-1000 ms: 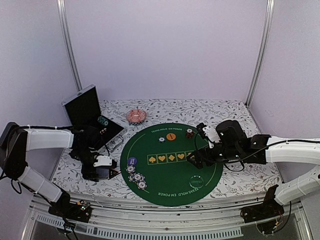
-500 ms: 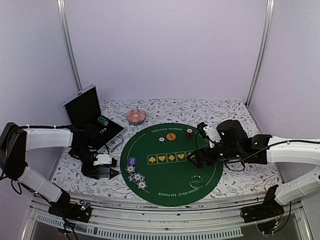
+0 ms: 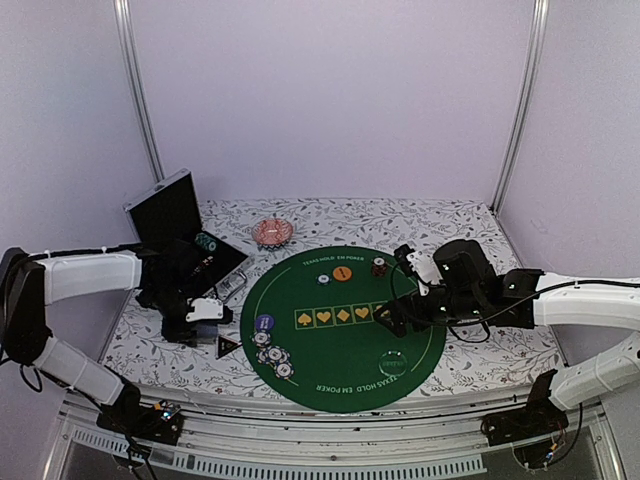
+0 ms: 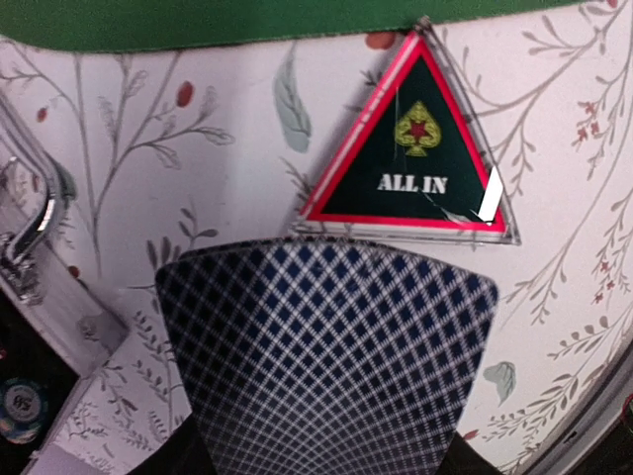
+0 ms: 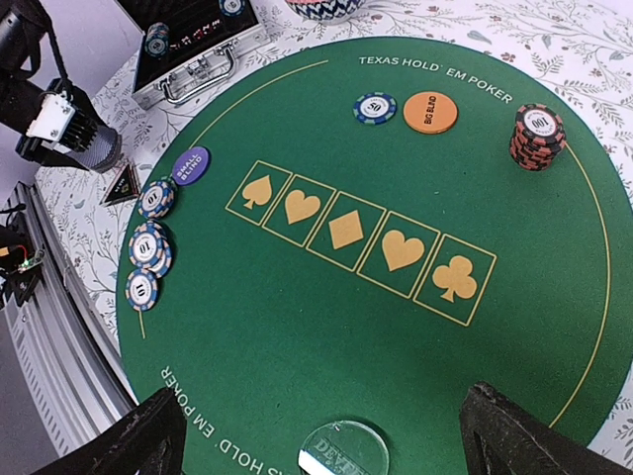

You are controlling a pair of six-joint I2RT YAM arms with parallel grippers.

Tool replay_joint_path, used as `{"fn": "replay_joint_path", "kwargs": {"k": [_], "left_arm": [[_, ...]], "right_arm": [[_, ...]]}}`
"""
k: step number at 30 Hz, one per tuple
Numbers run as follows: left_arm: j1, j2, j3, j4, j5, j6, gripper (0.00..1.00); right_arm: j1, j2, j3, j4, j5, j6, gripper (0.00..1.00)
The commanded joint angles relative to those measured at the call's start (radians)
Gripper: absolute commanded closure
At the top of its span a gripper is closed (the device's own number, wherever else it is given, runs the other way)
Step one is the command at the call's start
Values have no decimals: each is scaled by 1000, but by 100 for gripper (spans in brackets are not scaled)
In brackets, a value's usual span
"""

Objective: Distribute texas hold em gaming equipment
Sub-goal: Pick up the face-down deck piles from the center of the board, then pick up the poker card from the face-down deck piles.

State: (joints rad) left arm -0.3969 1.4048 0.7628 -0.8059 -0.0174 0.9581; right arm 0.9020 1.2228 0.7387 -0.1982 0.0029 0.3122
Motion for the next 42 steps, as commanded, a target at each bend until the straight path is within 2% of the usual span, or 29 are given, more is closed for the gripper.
{"fn": "replay_joint_path", "kwargs": {"k": [1, 5, 9, 14, 17, 21, 29, 35, 42], "left_arm": [[-27, -52, 76, -85, -68, 49, 47], [-98, -60, 160, -110, -99, 6, 48], [-229, -16, 282, -143, -103, -87, 50], [-370, 52, 400, -177, -98, -184, 51], [-452, 82, 452, -192, -98, -203, 52], [-538, 97, 500, -194, -105, -207, 52], [-593, 49, 524, -158, -95, -215, 50], [-598, 27, 501, -115, -120, -234, 50], [-598, 1, 469, -95, -144, -230, 48]], "right_arm": [[-4, -20, 27, 9, -13, 18, 1], [-8, -18, 50, 19, -15, 41, 1], [-40, -19, 71, 45, -48, 82, 1], [-57, -18, 64, 176, -145, 158, 1], [-58, 35, 78, 278, -212, 210, 1], [-58, 174, 168, 311, -300, 271, 1], [-45, 415, 254, 556, -535, 438, 1], [15, 547, 364, 580, -596, 428, 1], [34, 616, 409, 596, -614, 446, 1]]}}
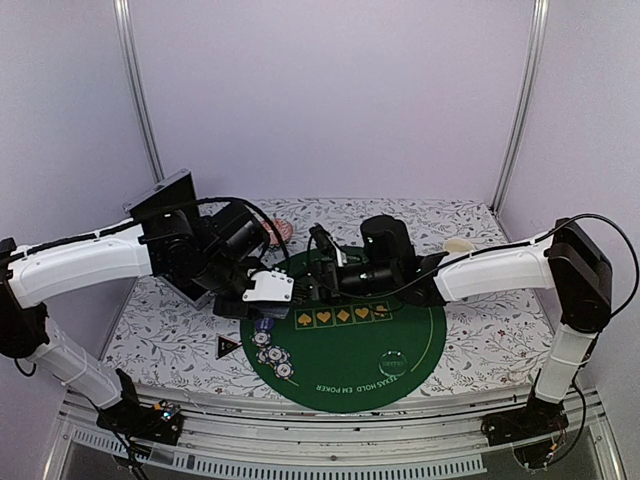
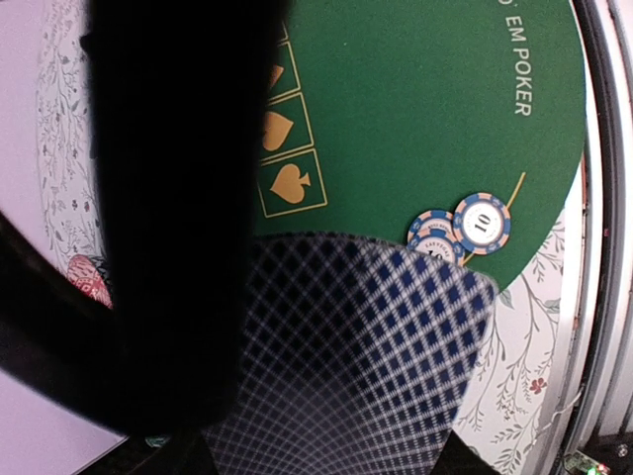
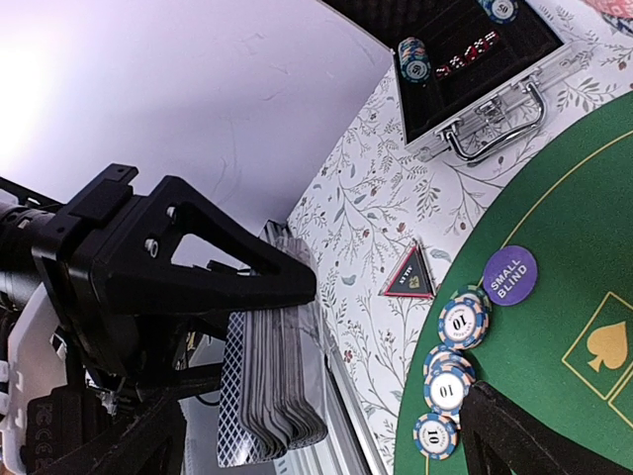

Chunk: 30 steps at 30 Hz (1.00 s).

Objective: Distribute texas hold em gaming equipment
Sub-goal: Pick up the poker card from the face-down deck piles.

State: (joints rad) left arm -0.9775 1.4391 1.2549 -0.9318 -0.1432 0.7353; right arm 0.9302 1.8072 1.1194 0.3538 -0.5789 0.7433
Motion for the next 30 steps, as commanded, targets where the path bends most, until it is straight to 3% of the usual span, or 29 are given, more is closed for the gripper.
{"fn": "replay_joint_path", "kwargs": {"k": [1, 17, 23, 30], "left_arm": [[-17, -37, -29, 33, -17, -7, 48], [-18, -31, 4, 54, -4, -29, 48], [-18, -34, -5, 53, -15, -28, 48], [-18, -22, 2, 53, -26, -30, 48]], "right_arm": [[7, 31, 26, 47, -31, 16, 1], [25, 129, 81, 33, -8, 29, 4], [22, 64, 39, -65, 121, 1, 7], [22, 31, 28, -142, 152, -37, 13]]}}
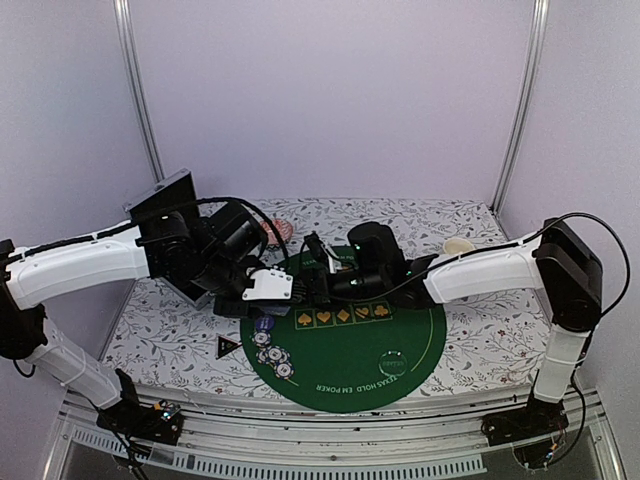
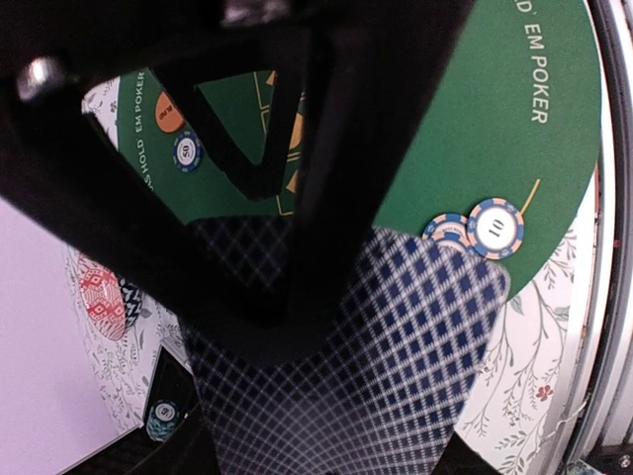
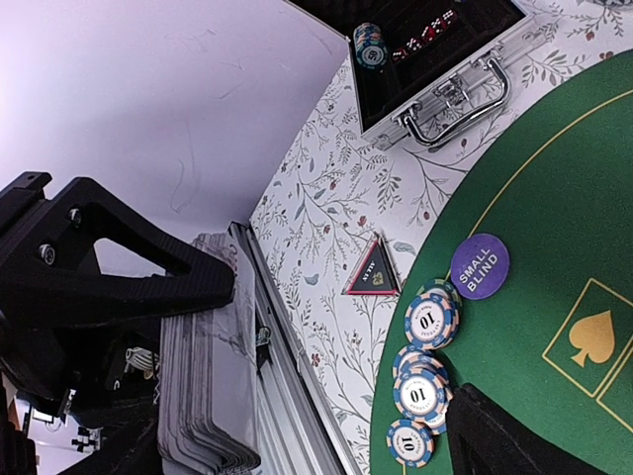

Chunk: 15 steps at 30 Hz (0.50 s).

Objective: Distribute texas hold em gaming equipment
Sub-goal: Pick up the poker card from the face-down deck piles.

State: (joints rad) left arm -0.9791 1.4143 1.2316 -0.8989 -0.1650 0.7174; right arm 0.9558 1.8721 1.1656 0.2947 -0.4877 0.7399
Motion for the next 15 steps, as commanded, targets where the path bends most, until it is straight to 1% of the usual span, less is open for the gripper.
{"fn": "replay_joint_path", "kwargs": {"k": [1, 4, 7, 11, 13, 15], "left_arm": [[-16, 3, 24, 20, -7, -12, 48], [-15, 1, 15, 21, -10, -11, 48], [-15, 2, 11, 25, -10, -9, 48], [-16, 6, -2, 26, -22, -7, 48], [-16, 4, -7, 26, -22, -6, 48], [-16, 3, -7, 26, -22, -6, 48]], "right_arm": [[-3, -39, -19, -88, 61, -36, 13], [-3, -48, -15, -89, 52, -45, 15], [-3, -43, 13, -89, 6, -60, 18], [5, -56, 34, -89, -30, -79, 26], [6, -68, 35, -89, -30, -89, 31], [7, -82, 36, -93, -23, -92, 38]]}}
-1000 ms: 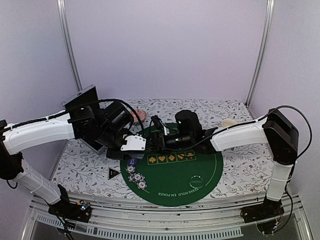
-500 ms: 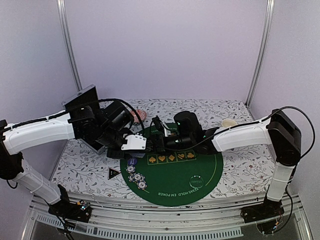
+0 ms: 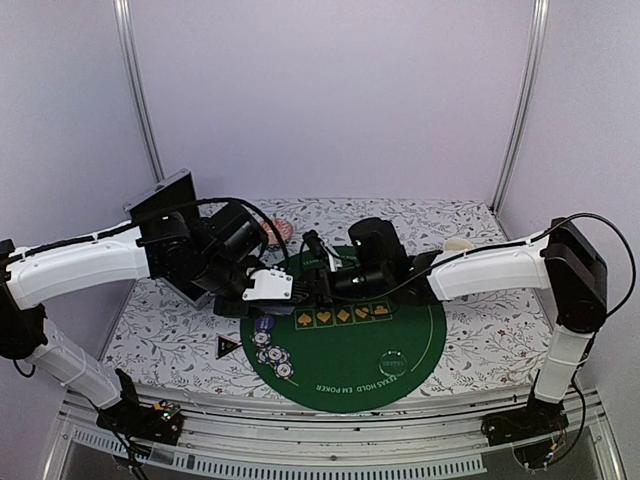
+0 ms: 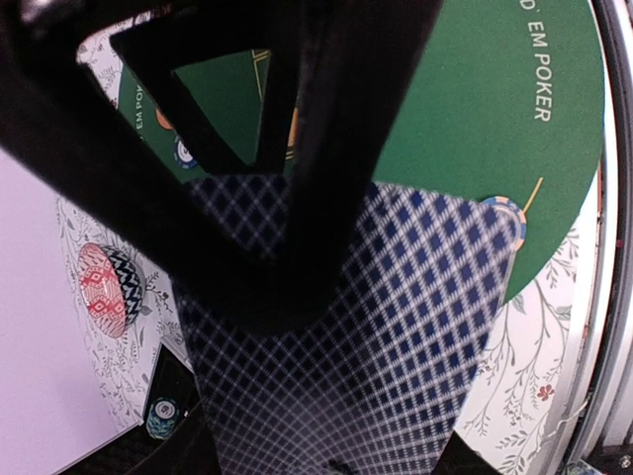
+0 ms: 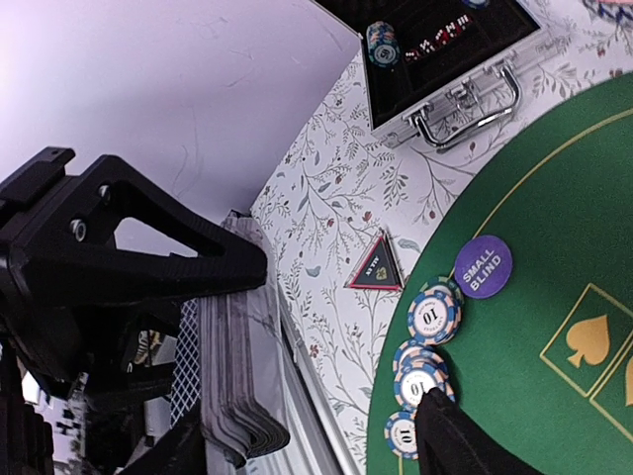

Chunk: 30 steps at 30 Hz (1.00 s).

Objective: Distribute texas hold em gaming equipment
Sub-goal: Pick up the poker card from the face-down deck piles.

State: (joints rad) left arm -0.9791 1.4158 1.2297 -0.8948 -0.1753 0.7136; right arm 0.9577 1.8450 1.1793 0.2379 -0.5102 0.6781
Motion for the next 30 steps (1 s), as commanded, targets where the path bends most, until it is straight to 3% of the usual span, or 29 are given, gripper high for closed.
{"fn": "replay_joint_path", "kwargs": {"k": [1, 8, 22, 30], "left_arm": [[-16, 2, -7, 22, -11, -2, 48], [-16, 7, -12, 22, -18, 0, 48], [-15, 11, -19, 23, -22, -3, 48], [-16, 10, -21, 22, -25, -5, 48]], "right_arm": [[5, -61, 22, -38, 4, -32, 41], [7, -87, 9, -51, 10, -37, 51], [9, -128, -6, -85, 6, -53, 96], [9, -169, -9, -157, 45, -88, 97]]}}
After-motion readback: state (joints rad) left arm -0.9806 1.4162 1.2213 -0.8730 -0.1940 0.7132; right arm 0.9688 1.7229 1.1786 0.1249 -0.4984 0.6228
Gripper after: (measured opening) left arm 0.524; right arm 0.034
